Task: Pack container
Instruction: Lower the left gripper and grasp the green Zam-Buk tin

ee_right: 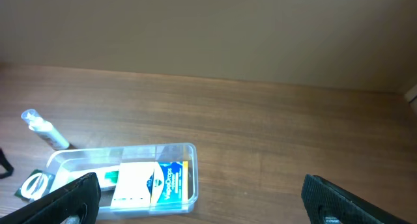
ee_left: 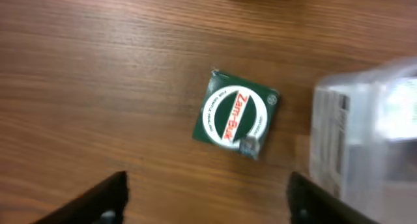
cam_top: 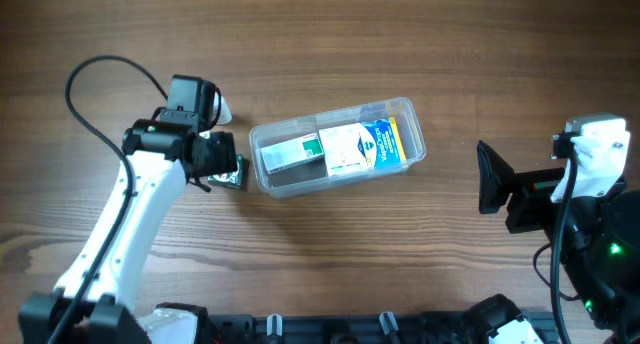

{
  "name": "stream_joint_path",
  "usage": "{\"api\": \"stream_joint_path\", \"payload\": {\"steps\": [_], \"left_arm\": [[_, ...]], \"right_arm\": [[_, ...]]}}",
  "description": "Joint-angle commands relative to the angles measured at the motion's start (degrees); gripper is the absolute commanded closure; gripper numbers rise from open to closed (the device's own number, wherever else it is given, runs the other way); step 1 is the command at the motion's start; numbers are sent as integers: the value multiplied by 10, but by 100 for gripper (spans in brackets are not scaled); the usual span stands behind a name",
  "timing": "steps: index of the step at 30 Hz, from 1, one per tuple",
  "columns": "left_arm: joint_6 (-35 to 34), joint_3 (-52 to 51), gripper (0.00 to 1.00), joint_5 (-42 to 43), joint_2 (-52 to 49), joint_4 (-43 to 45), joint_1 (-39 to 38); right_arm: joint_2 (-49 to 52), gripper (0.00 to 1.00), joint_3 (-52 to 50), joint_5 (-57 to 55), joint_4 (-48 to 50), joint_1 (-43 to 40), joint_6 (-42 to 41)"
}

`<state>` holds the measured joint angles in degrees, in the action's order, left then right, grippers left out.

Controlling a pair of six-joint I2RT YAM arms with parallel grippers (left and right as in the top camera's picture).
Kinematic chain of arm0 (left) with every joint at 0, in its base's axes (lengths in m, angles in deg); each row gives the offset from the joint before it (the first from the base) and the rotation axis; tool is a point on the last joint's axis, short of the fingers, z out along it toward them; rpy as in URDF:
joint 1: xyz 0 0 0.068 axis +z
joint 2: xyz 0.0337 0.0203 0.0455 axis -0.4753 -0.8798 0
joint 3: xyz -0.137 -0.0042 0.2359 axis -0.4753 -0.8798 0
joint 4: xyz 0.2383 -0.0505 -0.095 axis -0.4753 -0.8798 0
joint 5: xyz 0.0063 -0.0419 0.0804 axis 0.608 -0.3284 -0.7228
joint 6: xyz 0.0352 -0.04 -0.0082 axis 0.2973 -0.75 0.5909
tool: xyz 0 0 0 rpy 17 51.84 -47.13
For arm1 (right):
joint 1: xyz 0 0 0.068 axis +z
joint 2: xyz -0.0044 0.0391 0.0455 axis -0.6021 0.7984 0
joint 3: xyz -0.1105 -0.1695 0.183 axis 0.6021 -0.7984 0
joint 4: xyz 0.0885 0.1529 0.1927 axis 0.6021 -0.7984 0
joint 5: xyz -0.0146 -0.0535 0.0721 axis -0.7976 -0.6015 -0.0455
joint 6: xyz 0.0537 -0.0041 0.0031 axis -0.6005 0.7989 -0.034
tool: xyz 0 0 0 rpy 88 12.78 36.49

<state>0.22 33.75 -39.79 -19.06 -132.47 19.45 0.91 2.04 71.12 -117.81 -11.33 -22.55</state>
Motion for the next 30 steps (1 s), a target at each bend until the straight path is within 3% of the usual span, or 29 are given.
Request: {"api": "stream_joint_path", "payload": {"steps": [1, 5, 15, 19, 30], "left_arm": [[23, -33, 16, 26, -40, 40, 7], [46, -34, 13, 40, -73, 60, 7], [71, -34, 16, 40, -165, 119, 9], [131, -34, 24, 79, -204, 127, 9], [132, -34, 53, 79, -205, 123, 9]], "right_arm": [[4, 0, 0, 7, 1, -2, 11], [4, 0, 0, 7, 1, -2, 12], [4, 0, 0, 7, 1, -2, 12], [4, 0, 0, 7, 1, -2, 12], [4, 0, 0, 7, 1, -2, 12]]}}
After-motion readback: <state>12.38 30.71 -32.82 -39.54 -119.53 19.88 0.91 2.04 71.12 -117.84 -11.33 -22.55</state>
